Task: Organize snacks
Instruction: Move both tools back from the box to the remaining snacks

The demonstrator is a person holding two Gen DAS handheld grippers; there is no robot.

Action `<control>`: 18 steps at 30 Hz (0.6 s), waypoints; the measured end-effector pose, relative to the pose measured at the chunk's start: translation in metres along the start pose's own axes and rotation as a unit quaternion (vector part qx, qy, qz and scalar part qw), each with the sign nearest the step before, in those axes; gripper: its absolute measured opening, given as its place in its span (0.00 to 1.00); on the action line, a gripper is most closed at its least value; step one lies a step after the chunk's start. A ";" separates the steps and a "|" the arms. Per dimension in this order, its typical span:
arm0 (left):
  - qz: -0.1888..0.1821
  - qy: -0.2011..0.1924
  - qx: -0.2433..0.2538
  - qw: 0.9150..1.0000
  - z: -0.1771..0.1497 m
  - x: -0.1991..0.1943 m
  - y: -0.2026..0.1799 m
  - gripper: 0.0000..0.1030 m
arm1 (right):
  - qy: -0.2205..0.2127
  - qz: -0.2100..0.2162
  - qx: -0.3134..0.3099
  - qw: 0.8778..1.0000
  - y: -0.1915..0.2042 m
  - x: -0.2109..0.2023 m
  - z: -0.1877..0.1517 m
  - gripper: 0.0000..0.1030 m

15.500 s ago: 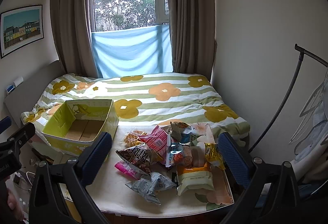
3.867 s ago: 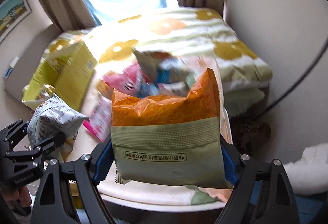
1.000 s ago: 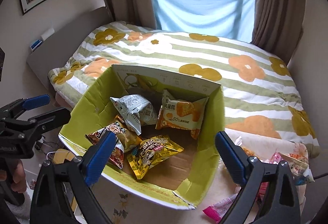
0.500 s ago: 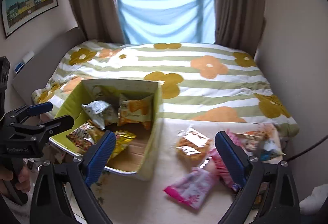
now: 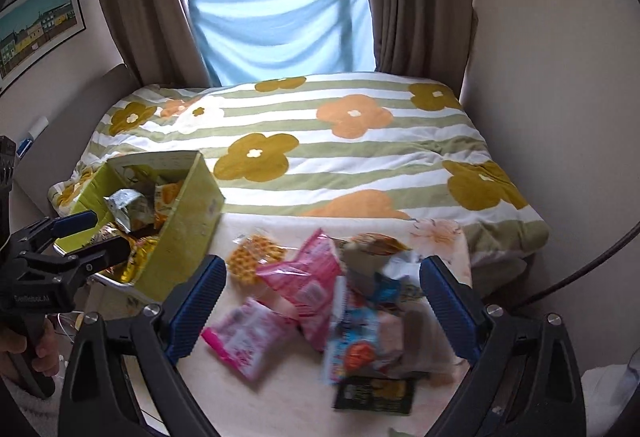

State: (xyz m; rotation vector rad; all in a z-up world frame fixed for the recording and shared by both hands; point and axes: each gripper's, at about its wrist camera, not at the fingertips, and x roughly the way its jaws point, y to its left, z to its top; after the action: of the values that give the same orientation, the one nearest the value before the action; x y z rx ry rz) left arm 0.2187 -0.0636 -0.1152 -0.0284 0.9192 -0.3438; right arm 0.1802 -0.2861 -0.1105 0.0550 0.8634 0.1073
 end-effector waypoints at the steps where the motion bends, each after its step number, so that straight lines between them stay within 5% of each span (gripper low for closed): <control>1: -0.001 0.002 -0.003 1.000 -0.001 0.006 -0.008 1.00 | 0.004 0.002 -0.003 1.000 -0.008 0.002 -0.001 0.94; 18: 0.021 0.091 0.060 0.994 -0.024 0.127 -0.078 1.00 | 0.078 0.050 0.008 0.996 -0.076 0.077 -0.021 0.94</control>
State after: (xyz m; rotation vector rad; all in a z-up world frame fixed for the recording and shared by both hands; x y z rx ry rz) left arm 0.2489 -0.1732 -0.2146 0.1359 1.0767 -0.3660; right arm 0.2193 -0.3520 -0.1889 0.1049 1.0180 0.2005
